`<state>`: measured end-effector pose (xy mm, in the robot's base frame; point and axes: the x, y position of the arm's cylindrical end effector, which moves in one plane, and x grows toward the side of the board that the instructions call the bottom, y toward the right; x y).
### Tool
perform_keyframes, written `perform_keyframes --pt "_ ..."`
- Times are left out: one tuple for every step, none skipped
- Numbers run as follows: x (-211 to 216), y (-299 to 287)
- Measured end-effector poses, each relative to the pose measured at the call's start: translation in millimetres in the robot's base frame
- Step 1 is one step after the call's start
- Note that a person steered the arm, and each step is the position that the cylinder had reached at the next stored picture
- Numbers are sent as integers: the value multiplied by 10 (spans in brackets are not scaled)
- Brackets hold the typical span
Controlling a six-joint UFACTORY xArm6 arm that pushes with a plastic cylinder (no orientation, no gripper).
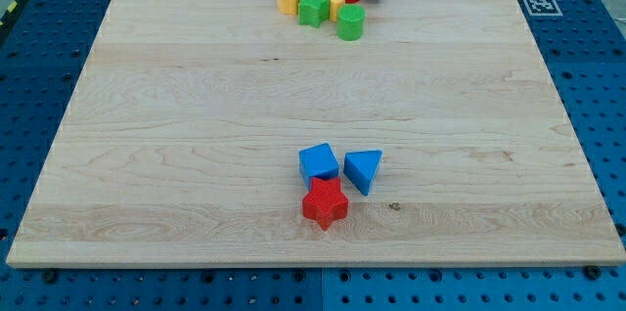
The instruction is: Push the red circle to the top of the yellow heart
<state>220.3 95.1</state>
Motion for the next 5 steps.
perform_keyframes --pt "-274 60" --pt "-287 6" --pt "-270 -149" --pt "-264 -392" --pt "-263 -583"
